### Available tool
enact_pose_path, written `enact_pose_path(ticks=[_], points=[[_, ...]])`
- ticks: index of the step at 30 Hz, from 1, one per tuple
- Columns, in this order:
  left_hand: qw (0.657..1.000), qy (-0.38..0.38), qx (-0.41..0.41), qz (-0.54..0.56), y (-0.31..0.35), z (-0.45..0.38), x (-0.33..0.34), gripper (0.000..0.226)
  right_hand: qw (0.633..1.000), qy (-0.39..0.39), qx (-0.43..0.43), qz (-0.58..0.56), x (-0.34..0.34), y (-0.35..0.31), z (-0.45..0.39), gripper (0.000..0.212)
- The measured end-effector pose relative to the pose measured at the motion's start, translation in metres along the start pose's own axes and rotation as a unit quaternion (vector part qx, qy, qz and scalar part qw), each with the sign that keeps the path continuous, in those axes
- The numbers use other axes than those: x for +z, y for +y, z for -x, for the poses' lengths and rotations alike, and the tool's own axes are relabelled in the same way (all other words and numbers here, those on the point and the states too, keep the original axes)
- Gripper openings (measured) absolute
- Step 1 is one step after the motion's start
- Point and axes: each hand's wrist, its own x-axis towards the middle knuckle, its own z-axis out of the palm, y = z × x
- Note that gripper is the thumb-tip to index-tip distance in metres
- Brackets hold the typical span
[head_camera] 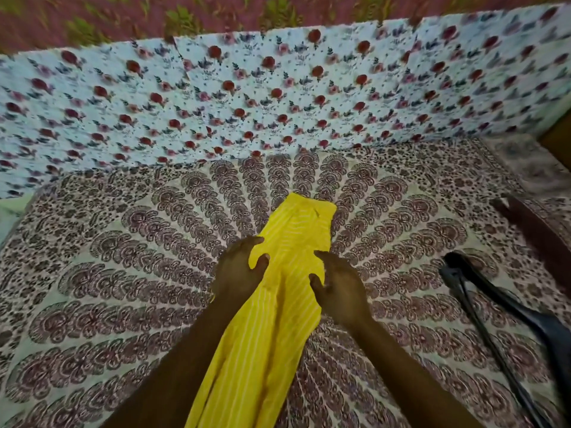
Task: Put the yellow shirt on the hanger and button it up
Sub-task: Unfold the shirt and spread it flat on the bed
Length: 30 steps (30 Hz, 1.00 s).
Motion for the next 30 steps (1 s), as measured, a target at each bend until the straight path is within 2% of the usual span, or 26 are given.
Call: enact_pose_path(ticks=[7, 10, 12, 14, 16, 18, 20, 22, 25, 27, 30], points=[[0.996, -0.032, -0.087, 0.006, -0.054, -0.084, 0.067, 0.029, 0.996, -0.037, 0.08, 0.025, 0.071, 0.027, -0.092, 0.042], [0.99, -0.06, -0.128, -0.026, -0.077, -0.103, 0.089, 0.03, 0.984, -0.061, 0.149, 0.074, 0.098, 0.031, -0.12, 0.055], [0.986, -0.069, -0.146, -0.035, -0.091, -0.11, 0.102, 0.033, 0.972, -0.068, 0.212, 0.07, 0.116, 0.036, -0.132, 0.068], [0.983, -0.089, -0.158, -0.013, -0.104, -0.116, 0.115, 0.037, 0.962, -0.06, 0.258, 0.06, 0.129, 0.044, -0.137, 0.072], [0.977, -0.104, -0.184, 0.027, -0.115, -0.123, 0.126, 0.044, 0.962, -0.056, 0.258, 0.076, 0.138, 0.054, -0.137, 0.059], [0.973, -0.118, -0.195, 0.046, -0.123, -0.128, 0.133, 0.045, 0.969, -0.044, 0.231, 0.077, 0.142, 0.064, -0.135, 0.037], [0.97, -0.125, -0.2, 0.061, -0.125, -0.133, 0.135, 0.044, 0.979, 0.004, 0.201, 0.023, 0.14, 0.072, -0.131, 0.022], [0.965, -0.1, -0.222, 0.101, -0.125, -0.135, 0.133, 0.046, 0.976, 0.09, 0.189, -0.065, 0.129, 0.077, -0.126, 0.014], [0.962, -0.035, -0.21, 0.172, -0.112, -0.129, 0.128, 0.032, 0.929, 0.21, 0.249, -0.174, 0.099, 0.087, -0.117, 0.005], [0.972, -0.016, -0.152, 0.176, -0.09, -0.119, 0.123, 0.028, 0.884, 0.246, 0.31, -0.251, 0.079, 0.098, -0.114, 0.014], [0.975, -0.063, -0.089, 0.191, -0.054, -0.1, 0.119, 0.044, 0.857, 0.273, 0.36, -0.246, 0.063, 0.116, -0.107, 0.019]])
